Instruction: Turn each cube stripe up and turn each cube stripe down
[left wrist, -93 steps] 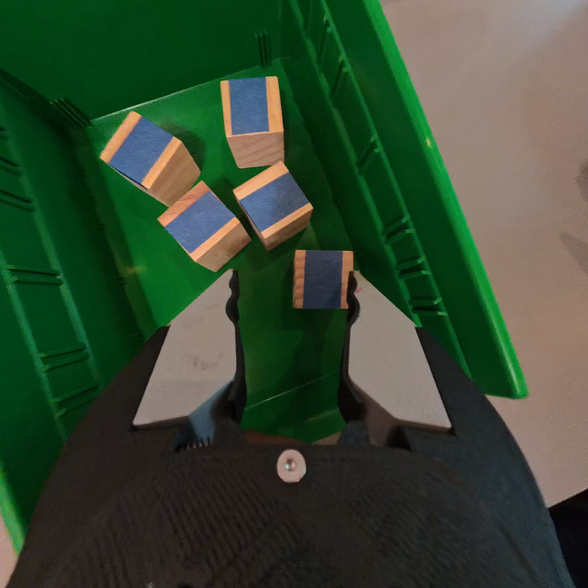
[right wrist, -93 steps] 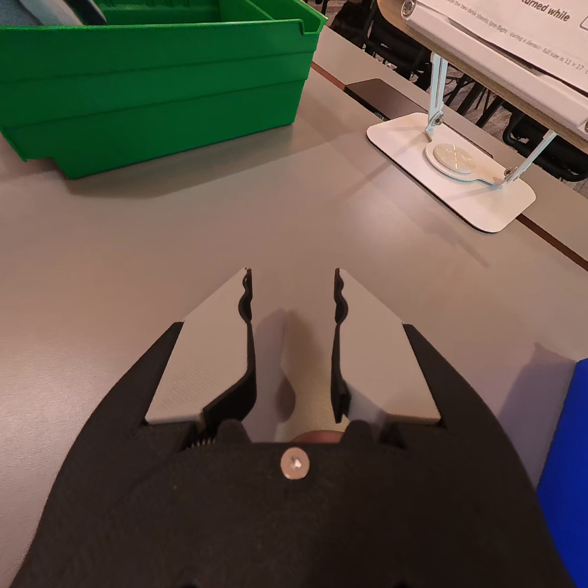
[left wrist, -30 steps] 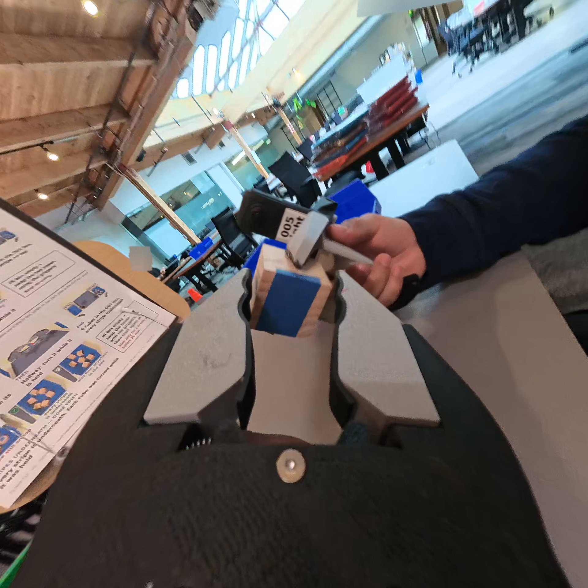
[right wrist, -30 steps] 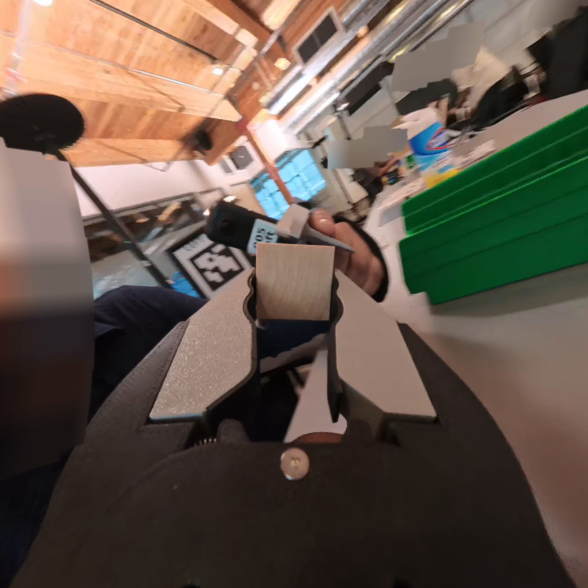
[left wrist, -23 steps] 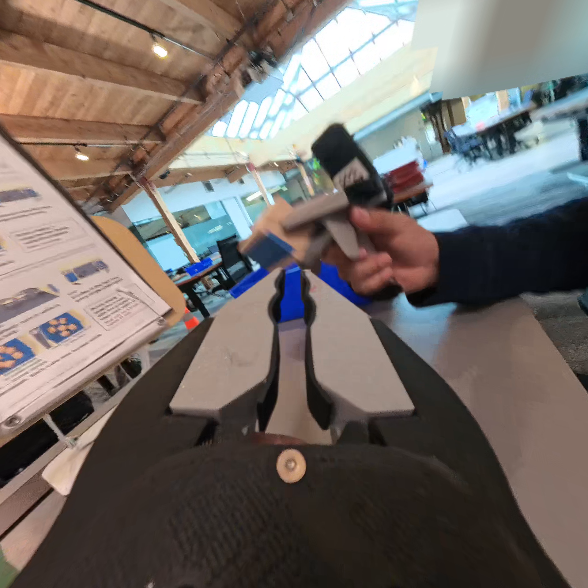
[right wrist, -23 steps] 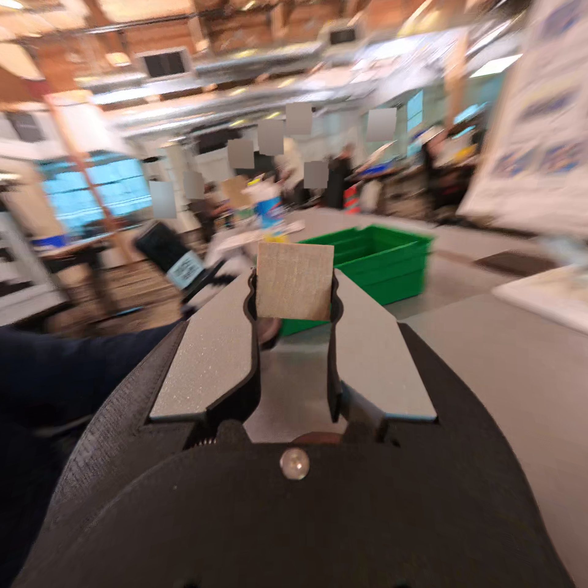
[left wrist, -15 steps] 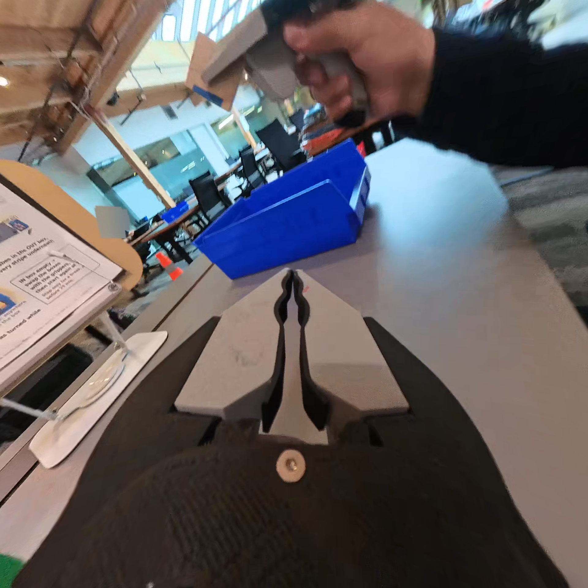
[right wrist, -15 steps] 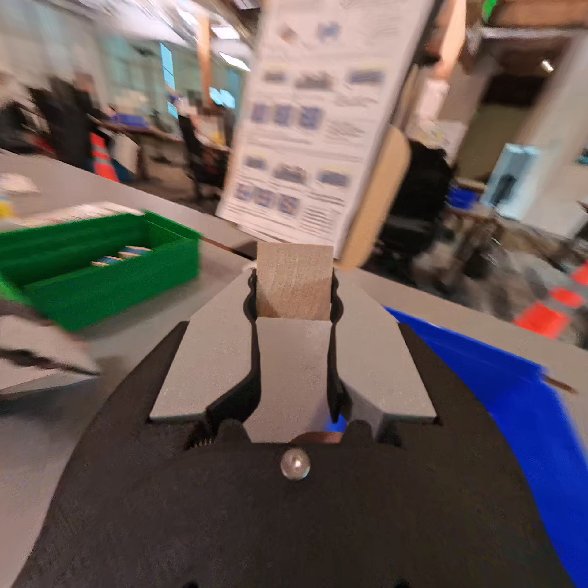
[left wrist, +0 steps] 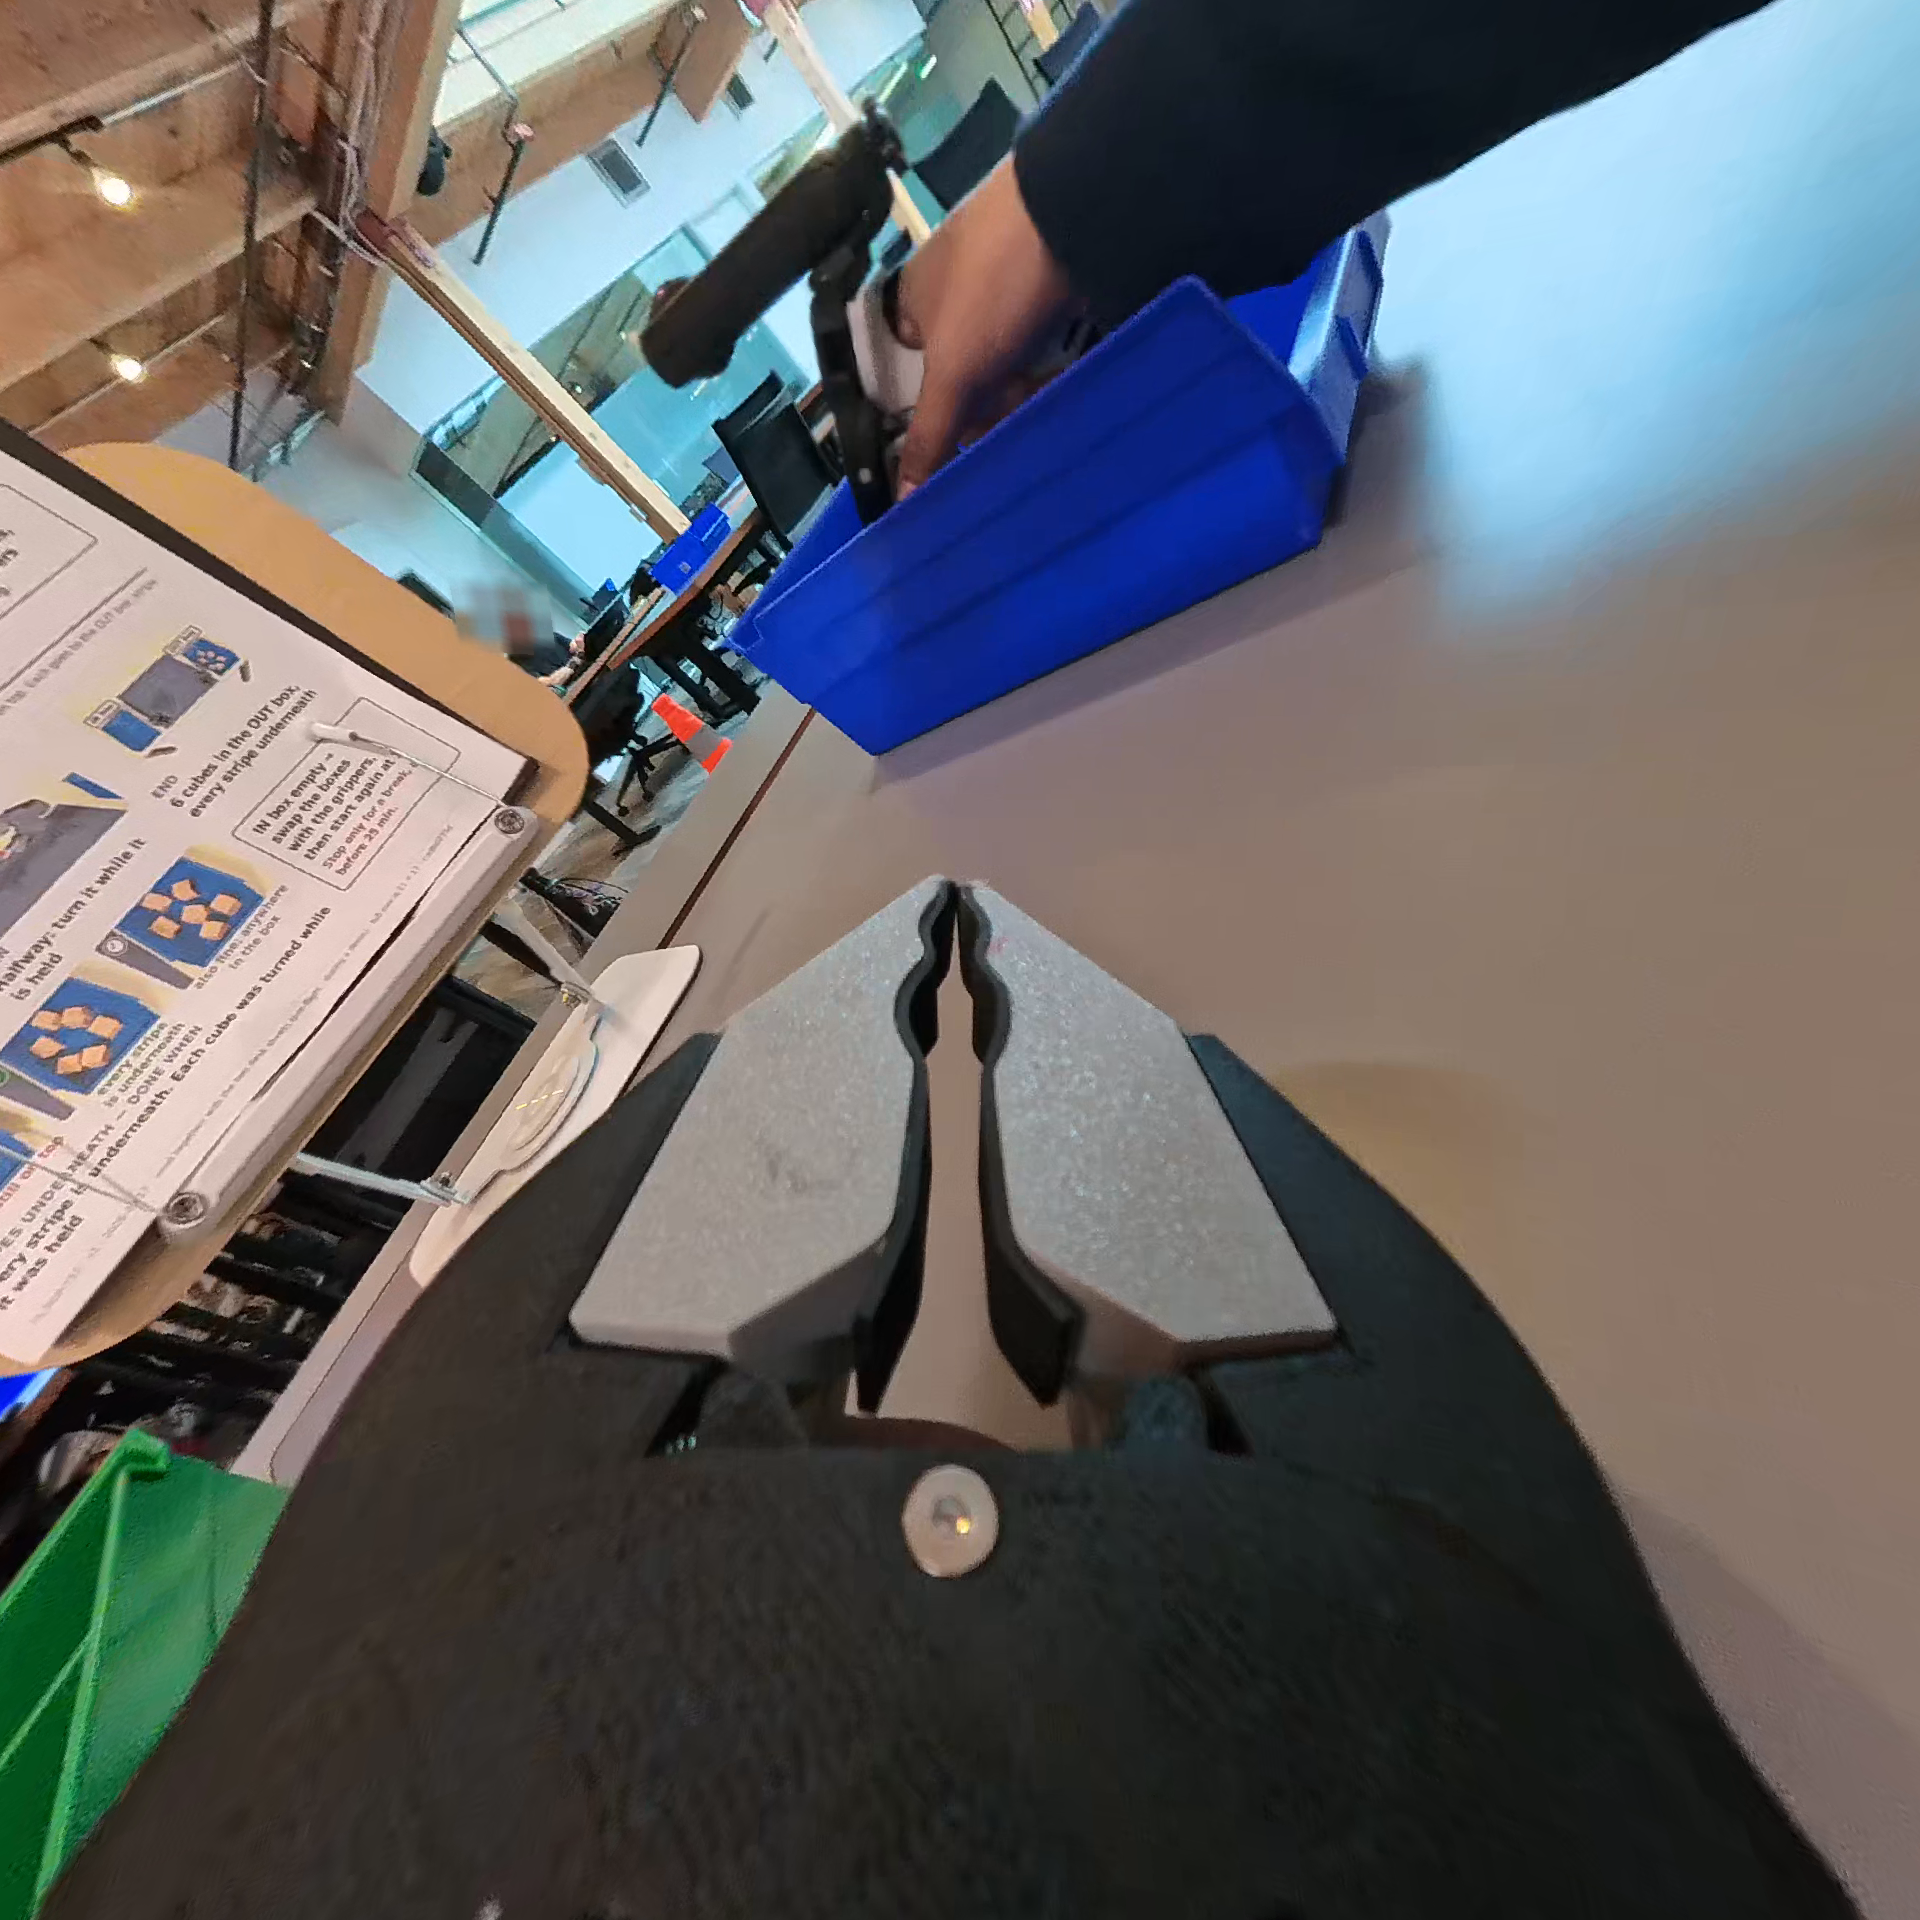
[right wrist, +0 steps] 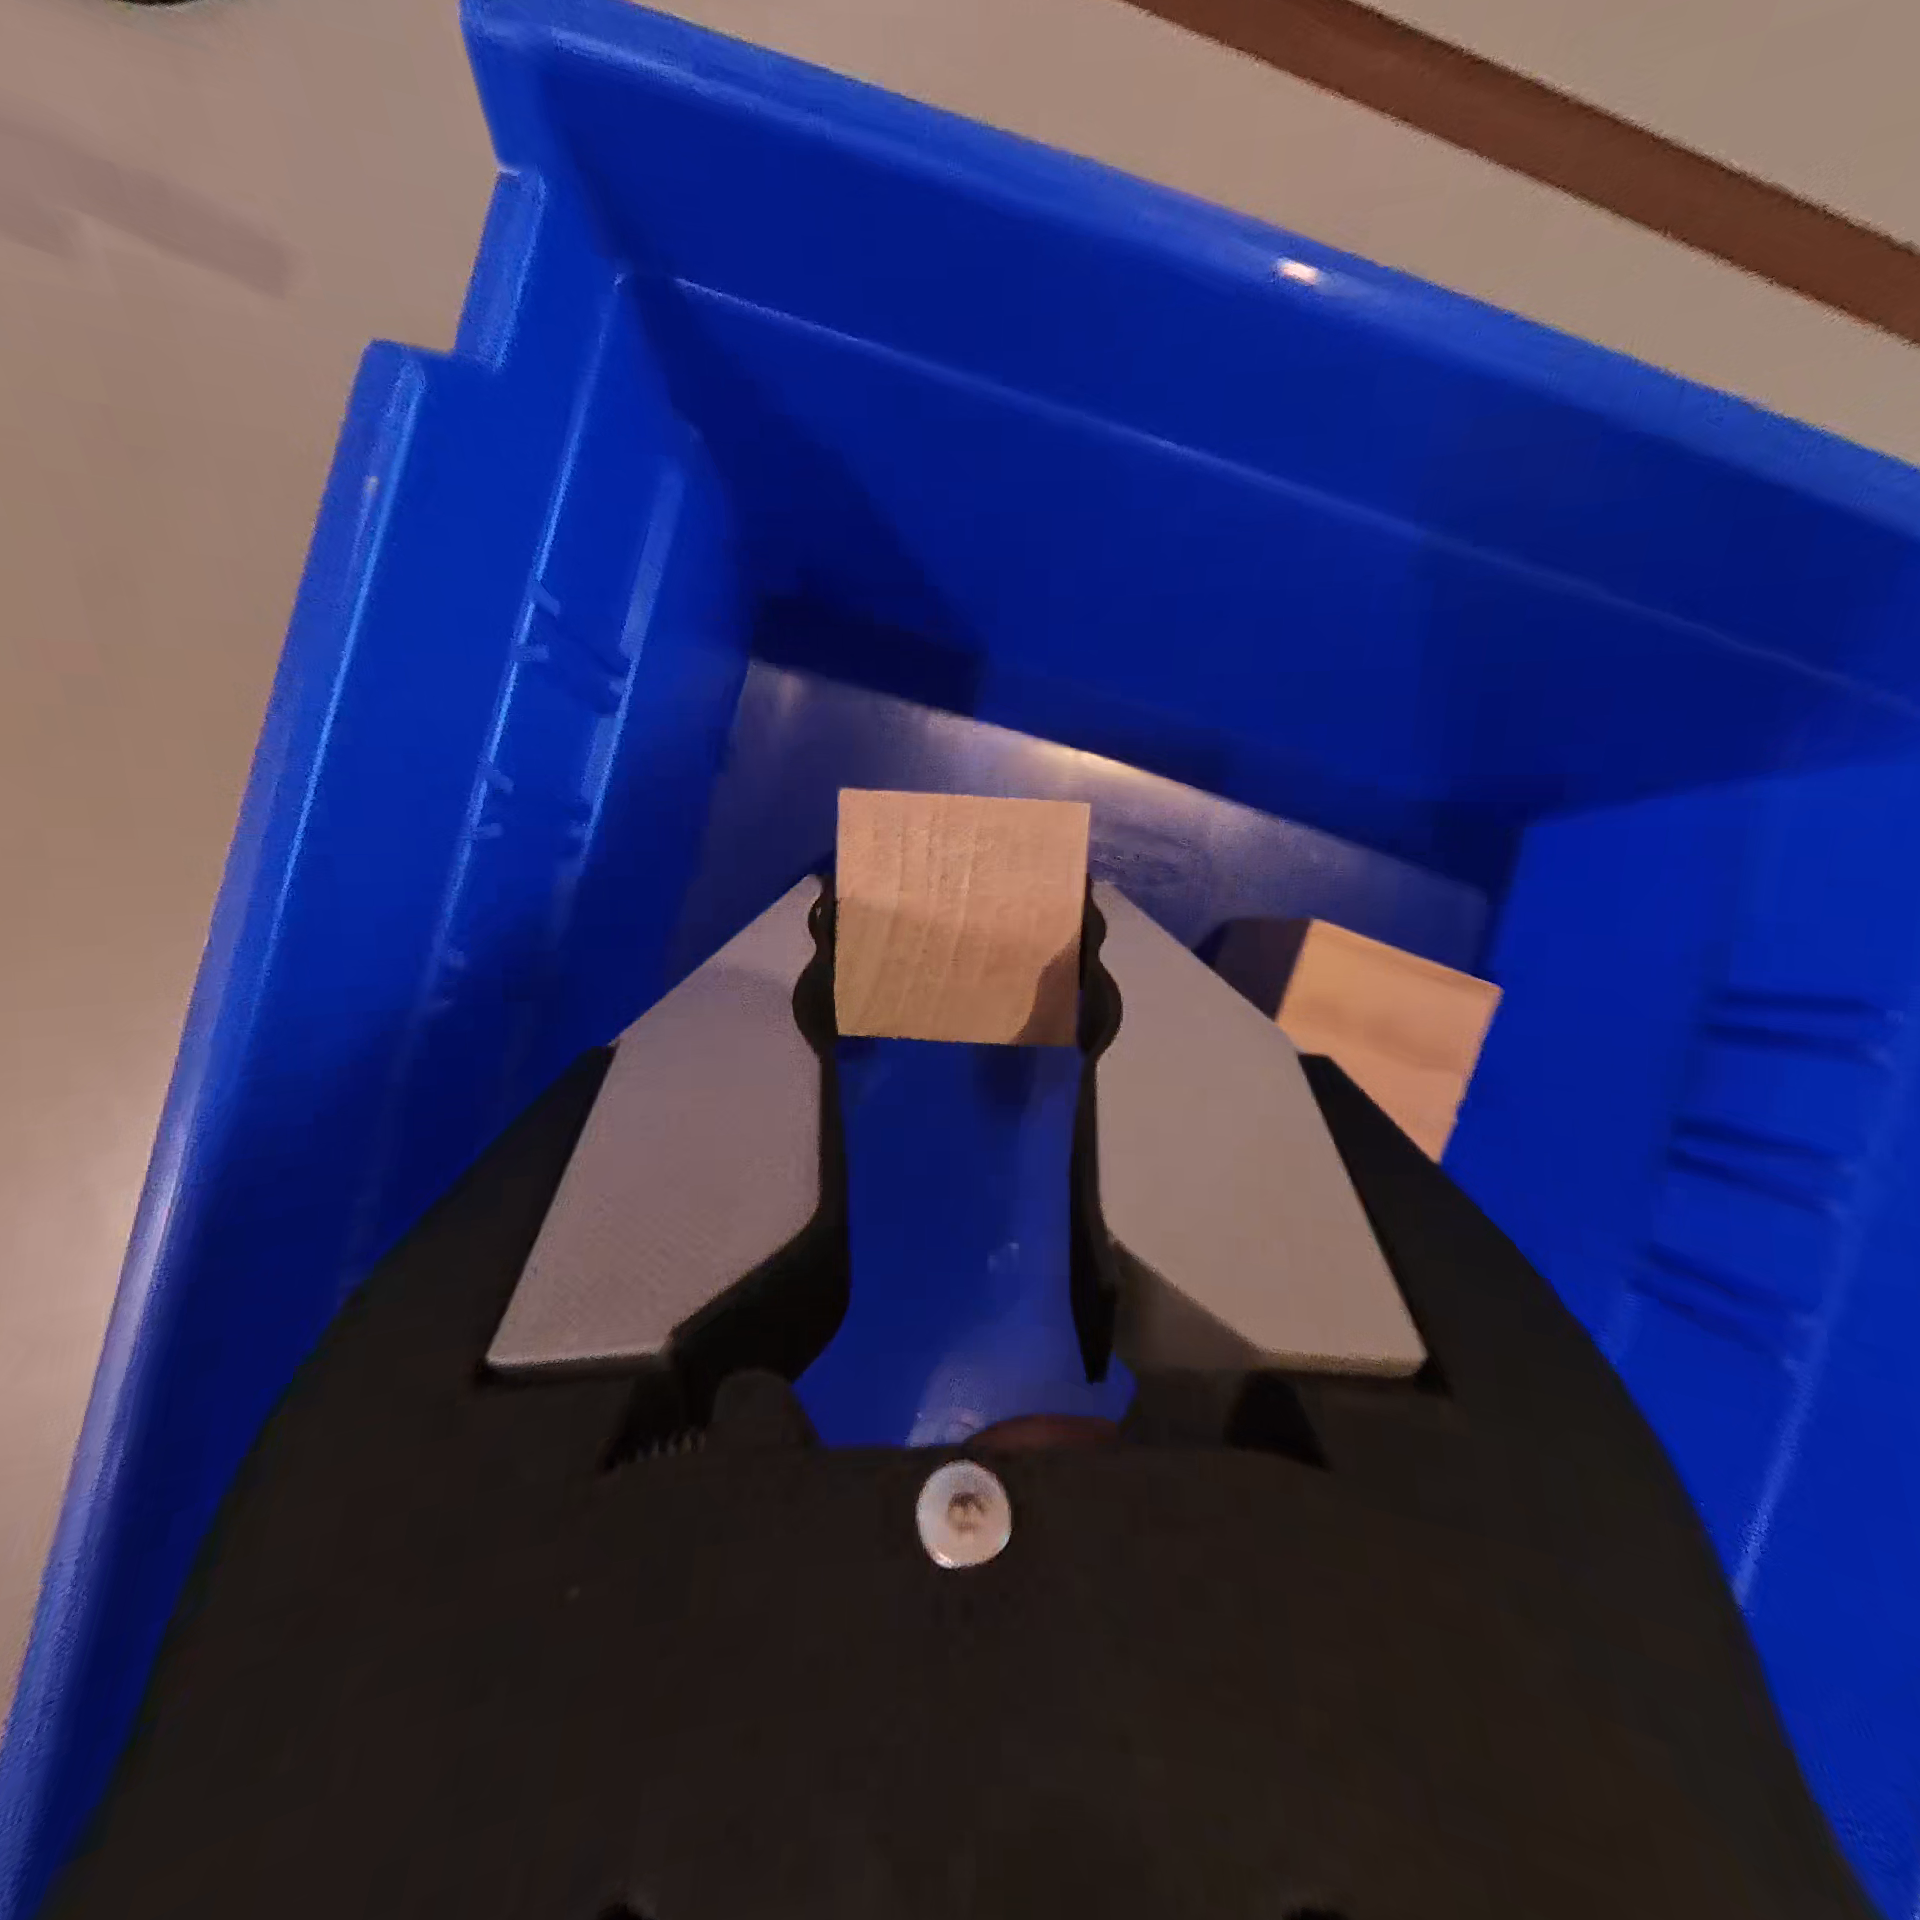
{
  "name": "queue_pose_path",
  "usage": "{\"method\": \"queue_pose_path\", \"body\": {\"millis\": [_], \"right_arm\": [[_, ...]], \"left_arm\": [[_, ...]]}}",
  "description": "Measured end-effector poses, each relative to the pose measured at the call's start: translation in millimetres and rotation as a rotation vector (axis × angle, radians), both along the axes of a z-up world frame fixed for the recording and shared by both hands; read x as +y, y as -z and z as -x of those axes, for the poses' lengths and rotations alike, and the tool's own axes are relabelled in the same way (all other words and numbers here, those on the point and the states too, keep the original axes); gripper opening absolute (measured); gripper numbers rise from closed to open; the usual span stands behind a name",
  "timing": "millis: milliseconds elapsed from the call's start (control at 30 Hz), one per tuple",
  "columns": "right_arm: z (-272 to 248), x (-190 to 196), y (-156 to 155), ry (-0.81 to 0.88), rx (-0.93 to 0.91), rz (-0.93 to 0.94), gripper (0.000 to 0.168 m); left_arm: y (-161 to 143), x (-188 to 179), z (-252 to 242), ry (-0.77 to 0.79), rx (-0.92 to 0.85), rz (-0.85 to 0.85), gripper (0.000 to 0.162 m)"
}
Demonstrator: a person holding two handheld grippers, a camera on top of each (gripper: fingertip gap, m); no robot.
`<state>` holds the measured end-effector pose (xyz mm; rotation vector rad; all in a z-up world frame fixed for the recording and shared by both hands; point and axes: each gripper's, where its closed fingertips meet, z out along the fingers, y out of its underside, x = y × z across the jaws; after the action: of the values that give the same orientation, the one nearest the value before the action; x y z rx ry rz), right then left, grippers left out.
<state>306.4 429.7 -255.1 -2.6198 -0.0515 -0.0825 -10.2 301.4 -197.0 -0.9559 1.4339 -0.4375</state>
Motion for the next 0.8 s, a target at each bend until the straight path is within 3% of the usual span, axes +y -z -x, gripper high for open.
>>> {"method": "queue_pose_path", "body": {"millis": [33, 100, 267, 367, 433, 533, 600, 733, 800], "right_arm": [[1, 1, 3, 0.006, 0.001, 0.019, 0.046], [-4, 2, -4, 0.034, -0.042, 0.027, 0.072], [8, -3, -94, 0.036, -0.112, -0.258, 0.062], [76, -22, -158, -0.108, -0.013, -0.520, 0.055], [137, -40, -171, -0.255, 0.071, -0.624, 0.051], [216, -54, -136, -0.410, 0.232, -0.614, 0.067], [254, -55, -103, -0.487, 0.336, -0.573, 0.066], [269, -35, -54, -0.488, 0.287, -0.586, 0.063], [283, -37, -52, -0.525, 0.377, -0.566, 0.070]], "left_arm": [[2, 0, -1, -0.001, 0.012, -0.007, 0.000], [8, 1, -2, -0.003, 0.039, -0.004, 0.000], [11, 9, -2, -0.031, 0.041, 0.079, 0.000], [9, 16, 0, -0.063, 0.030, 0.101, 0.000], [8, 18, 1, -0.070, 0.025, 0.105, 0.000], [11, 19, 2, -0.076, 0.028, 0.133, 0.000], [12, 19, 3, -0.078, 0.029, 0.150, 0.000], [9, 14, 4, -0.057, 0.017, 0.149, 0.000], [4, 11, 4, -0.054, 0.009, 0.132, 0.000]]}}
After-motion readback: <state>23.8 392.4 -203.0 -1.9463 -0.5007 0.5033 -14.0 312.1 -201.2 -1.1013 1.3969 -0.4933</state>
